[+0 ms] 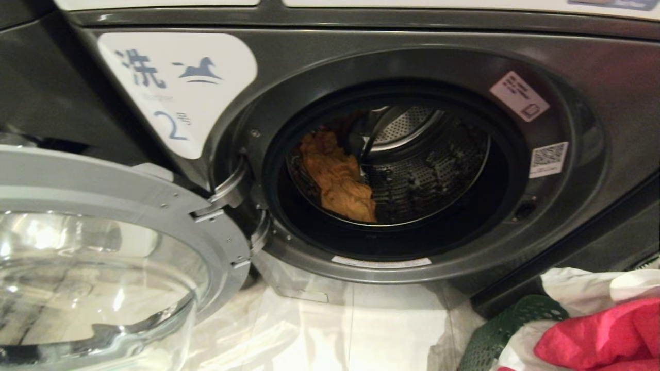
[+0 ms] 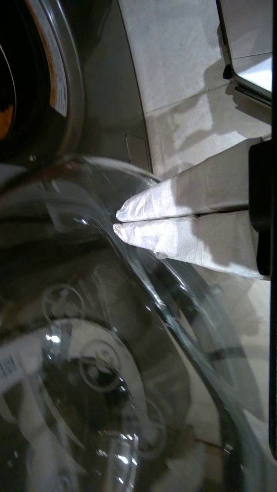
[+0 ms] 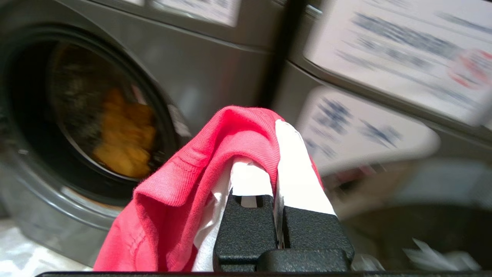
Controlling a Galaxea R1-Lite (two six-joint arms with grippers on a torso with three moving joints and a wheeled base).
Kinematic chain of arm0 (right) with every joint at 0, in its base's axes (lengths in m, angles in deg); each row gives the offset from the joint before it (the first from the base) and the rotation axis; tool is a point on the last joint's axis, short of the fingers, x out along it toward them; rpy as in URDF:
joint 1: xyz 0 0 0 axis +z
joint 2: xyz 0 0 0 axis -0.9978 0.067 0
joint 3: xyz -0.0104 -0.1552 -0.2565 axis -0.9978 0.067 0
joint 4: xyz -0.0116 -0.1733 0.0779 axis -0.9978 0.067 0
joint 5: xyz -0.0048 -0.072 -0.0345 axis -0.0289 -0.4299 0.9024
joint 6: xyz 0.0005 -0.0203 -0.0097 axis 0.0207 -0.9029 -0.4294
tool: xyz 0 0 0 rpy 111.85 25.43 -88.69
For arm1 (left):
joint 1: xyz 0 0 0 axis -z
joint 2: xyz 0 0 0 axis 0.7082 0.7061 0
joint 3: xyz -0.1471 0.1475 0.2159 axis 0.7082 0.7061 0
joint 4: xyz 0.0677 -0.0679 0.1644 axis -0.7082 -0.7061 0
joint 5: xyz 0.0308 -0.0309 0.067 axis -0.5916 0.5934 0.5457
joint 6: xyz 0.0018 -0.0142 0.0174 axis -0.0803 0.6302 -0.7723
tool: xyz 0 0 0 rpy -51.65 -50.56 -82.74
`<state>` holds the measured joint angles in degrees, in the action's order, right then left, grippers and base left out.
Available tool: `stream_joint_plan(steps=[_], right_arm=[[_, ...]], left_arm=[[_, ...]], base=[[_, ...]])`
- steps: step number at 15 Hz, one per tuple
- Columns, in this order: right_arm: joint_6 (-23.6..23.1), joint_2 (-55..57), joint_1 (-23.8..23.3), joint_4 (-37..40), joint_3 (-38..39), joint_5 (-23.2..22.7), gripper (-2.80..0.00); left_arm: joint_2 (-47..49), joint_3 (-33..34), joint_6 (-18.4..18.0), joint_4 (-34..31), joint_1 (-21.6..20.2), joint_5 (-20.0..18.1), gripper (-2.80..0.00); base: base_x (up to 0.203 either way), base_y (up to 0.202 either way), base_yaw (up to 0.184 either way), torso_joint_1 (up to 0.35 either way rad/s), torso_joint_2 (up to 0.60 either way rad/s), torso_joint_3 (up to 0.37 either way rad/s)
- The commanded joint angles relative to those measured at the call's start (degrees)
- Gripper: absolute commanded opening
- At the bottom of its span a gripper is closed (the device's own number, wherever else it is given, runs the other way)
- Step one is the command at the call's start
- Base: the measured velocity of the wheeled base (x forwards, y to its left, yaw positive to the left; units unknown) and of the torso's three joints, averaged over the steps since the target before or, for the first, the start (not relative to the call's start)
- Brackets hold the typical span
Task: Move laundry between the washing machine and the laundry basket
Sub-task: Pick a cloth and place it into the basket
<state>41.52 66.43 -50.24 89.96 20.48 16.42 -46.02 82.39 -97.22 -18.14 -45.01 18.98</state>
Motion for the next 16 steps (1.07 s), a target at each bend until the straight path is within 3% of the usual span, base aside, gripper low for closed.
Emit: stream_joint_plan(steps=[1, 5, 12, 14, 16], right_arm=[[0.02, 0.43, -0.05, 0.13, 0.14, 0.10, -2.80], [0.19, 0.61, -0.05, 0.22, 1.86, 1.33, -2.80], [1.25, 6.82, 0.01, 0.11, 1.01, 1.16, -2.80], [3.85, 10.85, 0.03, -0.54, 0.30, 1.10, -2.80], [10.03, 13.40, -0.41, -1.46, 1.43, 1.42, -2.80]], left_arm=[[0.00, 0.09, -0.08, 0.05, 0.01, -0.01, -2.80], [0.00, 0.09, -0.08, 0.05, 0.01, -0.01, -2.80], [0.00, 0.09, -0.08, 0.05, 0.01, -0.01, -2.80], [0.00, 0.09, -0.08, 0.05, 0.01, -0.01, -2.80], [0.00, 0.09, -0.08, 0.05, 0.01, -0.01, -2.80]], base=[[0.001, 0.008, -0.176, -0.002, 0.01, -0.002], [-0.001, 0.007, -0.116, -0.001, 0.00, 0.003], [0.000, 0.000, 0.000, 0.000, 0.00, 0.000], [0.000, 0.000, 0.000, 0.000, 0.00, 0.000], [0.000, 0.000, 0.000, 0.000, 0.00, 0.000]])
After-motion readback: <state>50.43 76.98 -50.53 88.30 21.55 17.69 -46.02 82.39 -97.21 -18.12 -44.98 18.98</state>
